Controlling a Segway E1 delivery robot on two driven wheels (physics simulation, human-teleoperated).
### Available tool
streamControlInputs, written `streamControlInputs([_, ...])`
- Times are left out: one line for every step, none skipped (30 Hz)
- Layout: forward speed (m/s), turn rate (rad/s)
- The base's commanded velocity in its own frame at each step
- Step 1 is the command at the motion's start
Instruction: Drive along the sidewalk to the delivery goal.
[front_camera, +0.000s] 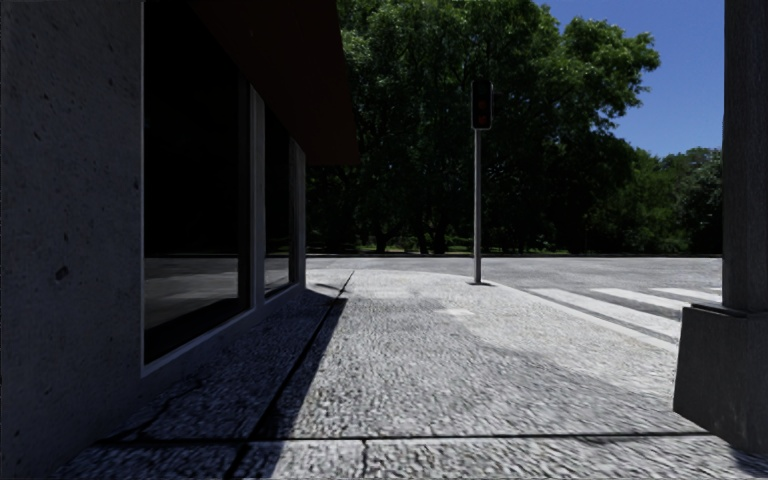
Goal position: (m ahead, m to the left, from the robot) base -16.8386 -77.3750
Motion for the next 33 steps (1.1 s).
streamControlInputs([2.00,-0.64])
streamControlInputs([2.00,-0.66])
streamControlInputs([2.00,-0.66])
streamControlInputs([2.00,-0.66])
streamControlInputs([2.00,-0.63])
streamControlInputs([2.00,-0.62])
streamControlInputs([2.00,-0.62])
streamControlInputs([2.00,-0.61])
streamControlInputs([2.00,-0.61])
streamControlInputs([2.00,-0.61])
streamControlInputs([2.00,-0.61])
streamControlInputs([2.00,-0.60])
streamControlInputs([2.00,-0.57])
streamControlInputs([2.00,-0.52])
streamControlInputs([2.00,-0.52])
streamControlInputs([2.00,-0.48])
streamControlInputs([2.00,-0.46])
streamControlInputs([2.00,-0.46])
streamControlInputs([2.00,-0.46])
streamControlInputs([2.00,-0.46])
streamControlInputs([2.00,-0.46])
streamControlInputs([2.00,-0.46])
streamControlInputs([2.00,-0.46])
streamControlInputs([2.00,-0.46])
streamControlInputs([2.00,-0.46])
streamControlInputs([2.00,-0.46])
streamControlInputs([2.00,-0.46])
streamControlInputs([2.00,-0.46])
streamControlInputs([2.00,-0.46])
streamControlInputs([2.00,-0.46])
streamControlInputs([2.00,-0.46])
streamControlInputs([2.00,-0.46])
streamControlInputs([2.00,-0.46])
